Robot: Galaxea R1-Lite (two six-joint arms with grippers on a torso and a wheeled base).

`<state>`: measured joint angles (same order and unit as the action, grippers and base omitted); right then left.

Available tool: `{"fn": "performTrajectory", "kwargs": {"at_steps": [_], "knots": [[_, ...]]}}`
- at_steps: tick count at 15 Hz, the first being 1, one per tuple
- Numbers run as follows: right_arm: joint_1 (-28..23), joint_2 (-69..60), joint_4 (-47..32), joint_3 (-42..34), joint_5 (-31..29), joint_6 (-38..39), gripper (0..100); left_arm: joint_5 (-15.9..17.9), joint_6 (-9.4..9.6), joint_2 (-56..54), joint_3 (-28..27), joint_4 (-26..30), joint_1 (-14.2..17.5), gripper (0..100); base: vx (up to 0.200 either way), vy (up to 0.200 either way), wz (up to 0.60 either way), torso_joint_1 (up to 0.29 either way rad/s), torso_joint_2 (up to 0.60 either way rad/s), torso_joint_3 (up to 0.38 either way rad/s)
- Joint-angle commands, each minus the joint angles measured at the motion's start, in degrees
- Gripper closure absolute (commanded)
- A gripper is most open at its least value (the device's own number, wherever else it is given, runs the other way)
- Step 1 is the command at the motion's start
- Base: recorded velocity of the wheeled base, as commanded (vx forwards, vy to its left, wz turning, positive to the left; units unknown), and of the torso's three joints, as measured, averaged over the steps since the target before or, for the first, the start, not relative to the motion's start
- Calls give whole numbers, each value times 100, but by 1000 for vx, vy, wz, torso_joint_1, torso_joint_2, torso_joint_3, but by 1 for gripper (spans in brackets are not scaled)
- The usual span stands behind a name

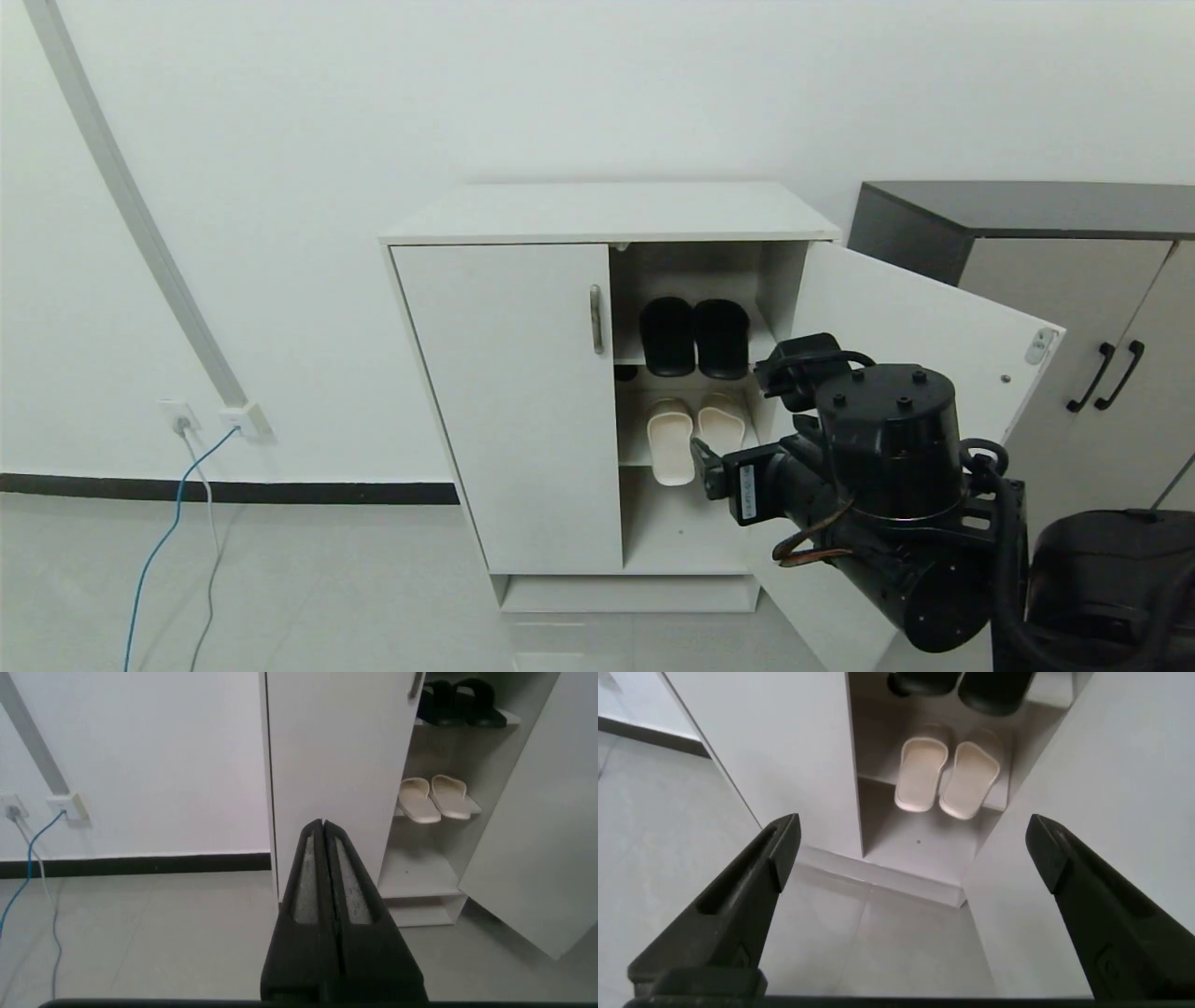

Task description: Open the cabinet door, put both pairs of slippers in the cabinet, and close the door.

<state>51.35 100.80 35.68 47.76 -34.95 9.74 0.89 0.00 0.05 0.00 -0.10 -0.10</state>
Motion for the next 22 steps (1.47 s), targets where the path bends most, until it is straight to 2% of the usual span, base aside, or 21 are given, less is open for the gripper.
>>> {"fn": "performTrajectory", "kwargs": {"at_steps": [1, 11, 22], "knots": [[-2, 9, 0, -4, -3, 2, 0, -1, 0, -5, 0, 1, 1, 100, 0, 0, 0, 129, -471, -334], [-2, 1, 0, -13, -3, 2, 0, -1, 0, 4, 0, 1, 1, 100, 0, 0, 0, 176, -496, -322], [-19, 18, 0, -83, -3, 10, 0, -1, 0, 4, 0, 1, 1, 100, 0, 0, 0, 239, -563, -322]]}}
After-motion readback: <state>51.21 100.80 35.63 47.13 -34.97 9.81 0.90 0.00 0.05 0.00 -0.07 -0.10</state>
